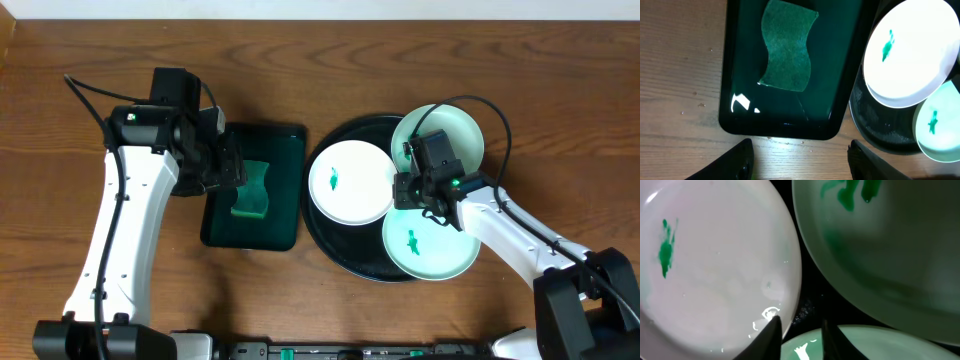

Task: Clean dirty plates on tray and stack at the side

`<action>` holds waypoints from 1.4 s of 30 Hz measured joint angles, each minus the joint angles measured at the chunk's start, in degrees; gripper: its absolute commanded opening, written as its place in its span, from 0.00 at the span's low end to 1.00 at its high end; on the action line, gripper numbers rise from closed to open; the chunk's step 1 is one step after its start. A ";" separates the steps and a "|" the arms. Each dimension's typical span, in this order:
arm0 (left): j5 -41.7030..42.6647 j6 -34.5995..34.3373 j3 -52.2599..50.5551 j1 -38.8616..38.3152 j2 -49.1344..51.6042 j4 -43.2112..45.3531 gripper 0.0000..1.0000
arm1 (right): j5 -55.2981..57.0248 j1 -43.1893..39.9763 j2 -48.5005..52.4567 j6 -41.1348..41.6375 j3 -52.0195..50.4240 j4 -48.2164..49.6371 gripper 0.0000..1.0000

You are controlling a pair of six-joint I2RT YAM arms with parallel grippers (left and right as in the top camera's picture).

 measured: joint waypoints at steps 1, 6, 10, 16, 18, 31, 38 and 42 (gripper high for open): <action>-0.02 0.00 0.00 0.00 0.00 0.00 0.61 | -0.13 0.00 0.00 -0.09 0.00 0.00 0.20; -0.02 0.00 0.00 0.00 0.00 0.00 0.60 | -0.33 0.00 0.00 -0.17 -0.02 0.68 0.19; -0.04 0.00 0.00 0.00 0.00 0.00 0.60 | -0.42 0.00 0.11 -0.17 -0.02 1.66 0.18; -0.02 0.00 0.00 0.00 0.00 0.00 0.60 | -0.46 0.00 1.51 -0.17 -0.02 3.08 0.17; -0.04 0.00 0.00 0.00 -0.02 0.00 0.60 | -0.44 0.00 2.10 -0.17 -0.02 3.54 0.17; -0.04 0.00 0.00 0.00 0.00 0.04 0.60 | -0.42 0.00 3.91 -0.17 -0.02 5.88 0.15; -0.04 0.00 0.00 0.00 0.00 0.22 0.60 | -0.39 0.00 3.91 -0.17 -0.02 6.34 0.12; -0.04 0.00 0.00 0.00 0.00 0.24 0.60 | -0.42 0.00 3.89 -0.17 -0.02 6.40 0.12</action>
